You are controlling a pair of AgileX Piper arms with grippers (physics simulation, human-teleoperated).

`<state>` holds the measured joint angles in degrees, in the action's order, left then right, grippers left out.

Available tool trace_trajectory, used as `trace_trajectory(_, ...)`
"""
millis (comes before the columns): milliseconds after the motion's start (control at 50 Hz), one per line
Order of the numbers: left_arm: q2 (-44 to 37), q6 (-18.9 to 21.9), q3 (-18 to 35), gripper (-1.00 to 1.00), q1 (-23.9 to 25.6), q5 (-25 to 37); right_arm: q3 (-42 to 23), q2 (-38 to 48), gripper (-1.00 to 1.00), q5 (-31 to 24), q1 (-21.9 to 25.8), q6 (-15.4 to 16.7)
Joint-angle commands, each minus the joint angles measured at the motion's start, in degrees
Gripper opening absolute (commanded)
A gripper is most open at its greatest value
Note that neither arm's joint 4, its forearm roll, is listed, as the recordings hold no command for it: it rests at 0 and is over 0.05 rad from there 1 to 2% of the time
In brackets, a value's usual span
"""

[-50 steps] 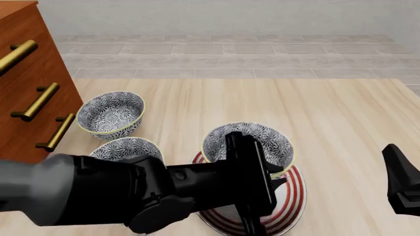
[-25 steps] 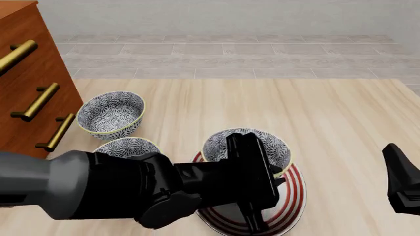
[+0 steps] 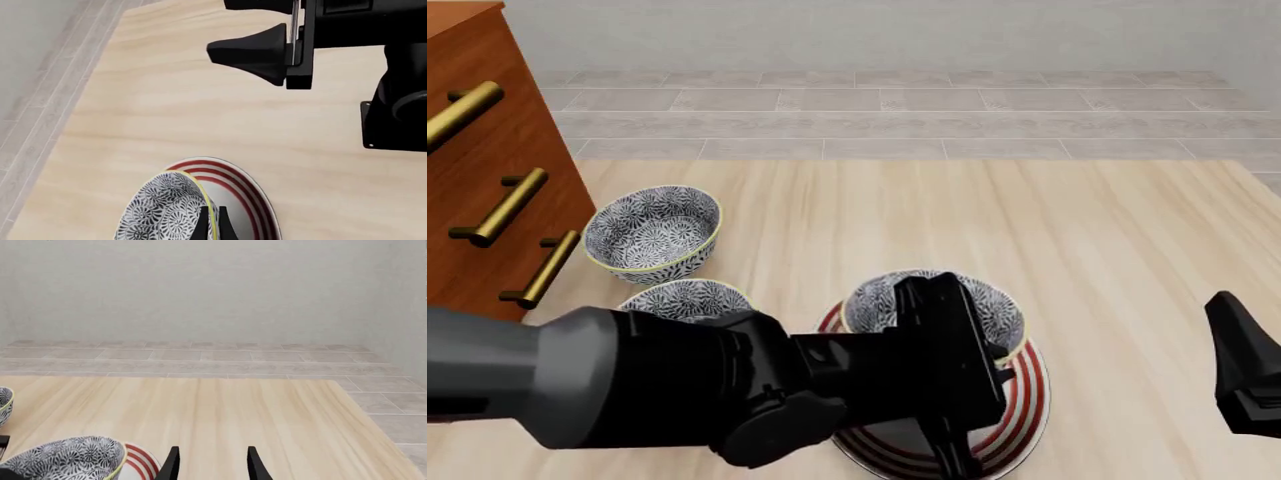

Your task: Put the bowl at the front on the plate.

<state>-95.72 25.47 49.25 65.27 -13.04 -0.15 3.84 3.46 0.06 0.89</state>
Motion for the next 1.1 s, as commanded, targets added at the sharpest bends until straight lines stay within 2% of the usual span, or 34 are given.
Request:
trace_trajectory(20,-0.1,-0.2,0.6,-1.00,0.6,0.5,0.0,-0.4,1.00,-0.3,-0.2,-0.2)
trace_trajectory(1100,-3.1,-1.3,0.9,-1.00,1.4,1.1,0.0,0.3,1.00,0.2,0.1,-0.2)
